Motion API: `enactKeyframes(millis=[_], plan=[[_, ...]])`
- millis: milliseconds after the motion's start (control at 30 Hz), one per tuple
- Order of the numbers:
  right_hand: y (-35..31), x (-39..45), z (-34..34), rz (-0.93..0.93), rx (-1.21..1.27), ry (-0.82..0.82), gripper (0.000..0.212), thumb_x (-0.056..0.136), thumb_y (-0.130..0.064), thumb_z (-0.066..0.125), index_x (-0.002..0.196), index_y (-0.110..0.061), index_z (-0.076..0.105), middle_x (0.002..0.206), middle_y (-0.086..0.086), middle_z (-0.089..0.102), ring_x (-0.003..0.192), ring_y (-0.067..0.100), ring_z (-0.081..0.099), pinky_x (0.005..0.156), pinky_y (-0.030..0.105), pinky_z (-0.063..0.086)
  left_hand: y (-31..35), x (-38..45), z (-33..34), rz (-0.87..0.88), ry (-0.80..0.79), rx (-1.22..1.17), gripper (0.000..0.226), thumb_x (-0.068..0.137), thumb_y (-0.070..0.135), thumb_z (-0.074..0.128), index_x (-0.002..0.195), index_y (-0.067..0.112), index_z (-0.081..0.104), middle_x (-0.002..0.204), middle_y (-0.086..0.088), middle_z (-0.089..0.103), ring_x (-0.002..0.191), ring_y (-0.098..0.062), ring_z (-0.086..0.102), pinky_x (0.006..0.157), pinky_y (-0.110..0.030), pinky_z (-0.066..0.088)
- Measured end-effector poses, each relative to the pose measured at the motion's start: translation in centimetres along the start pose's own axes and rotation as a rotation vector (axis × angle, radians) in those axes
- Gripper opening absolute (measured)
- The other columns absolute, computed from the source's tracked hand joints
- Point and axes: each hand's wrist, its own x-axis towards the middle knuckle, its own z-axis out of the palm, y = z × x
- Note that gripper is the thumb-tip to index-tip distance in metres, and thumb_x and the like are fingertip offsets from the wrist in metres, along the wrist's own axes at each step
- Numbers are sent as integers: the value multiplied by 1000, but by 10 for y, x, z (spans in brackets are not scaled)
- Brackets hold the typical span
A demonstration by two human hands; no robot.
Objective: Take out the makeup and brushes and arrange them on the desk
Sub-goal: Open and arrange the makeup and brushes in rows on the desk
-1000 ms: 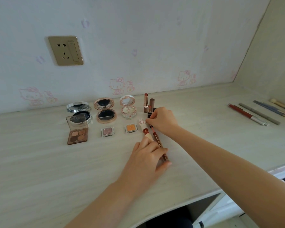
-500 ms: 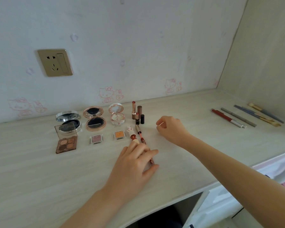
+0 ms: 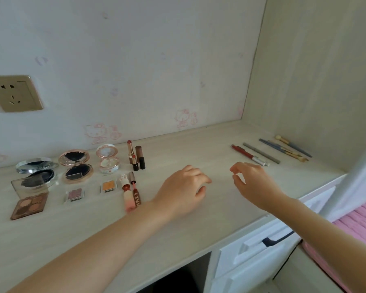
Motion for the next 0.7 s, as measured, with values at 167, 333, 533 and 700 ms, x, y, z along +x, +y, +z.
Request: enactKeyframes(millis=[167, 333, 533, 700], plan=[[57, 4, -9, 70, -46, 69, 24, 94, -15, 53, 116, -10, 61, 111, 6, 66, 97, 19, 62, 84, 23, 48, 6, 72, 46, 10, -125, -35, 37, 92, 11, 44, 125, 16, 60, 127, 2, 58, 121, -16, 44, 99, -35, 41], [83, 19, -10, 152, -40, 118, 25, 94, -14, 50, 116, -8, 58, 106, 8, 63, 88, 21, 61, 77, 33, 55, 19, 134, 77, -56, -156, -120, 52, 90, -2, 38, 140, 13, 46, 148, -5, 40, 138, -24, 27, 115, -35, 23], [97, 42, -2, 168, -184, 124, 34, 96, -25, 49, 126, -10, 54, 119, 7, 55, 111, 24, 48, 83, 33, 48, 16, 175, 98, -118, -325, -24, 60, 96, 3, 32, 151, 23, 17, 160, 0, 9, 147, -26, 0, 118, -41, 13], [98, 45, 2, 102, -274, 121, 33, 98, -32, 44, 120, -15, 61, 117, 4, 54, 111, 24, 42, 84, 34, 49, 3, 180, 106, -84, -361, 108, 53, 99, 8, 30, 149, 23, 21, 159, 0, 15, 147, -27, 4, 117, -41, 16]])
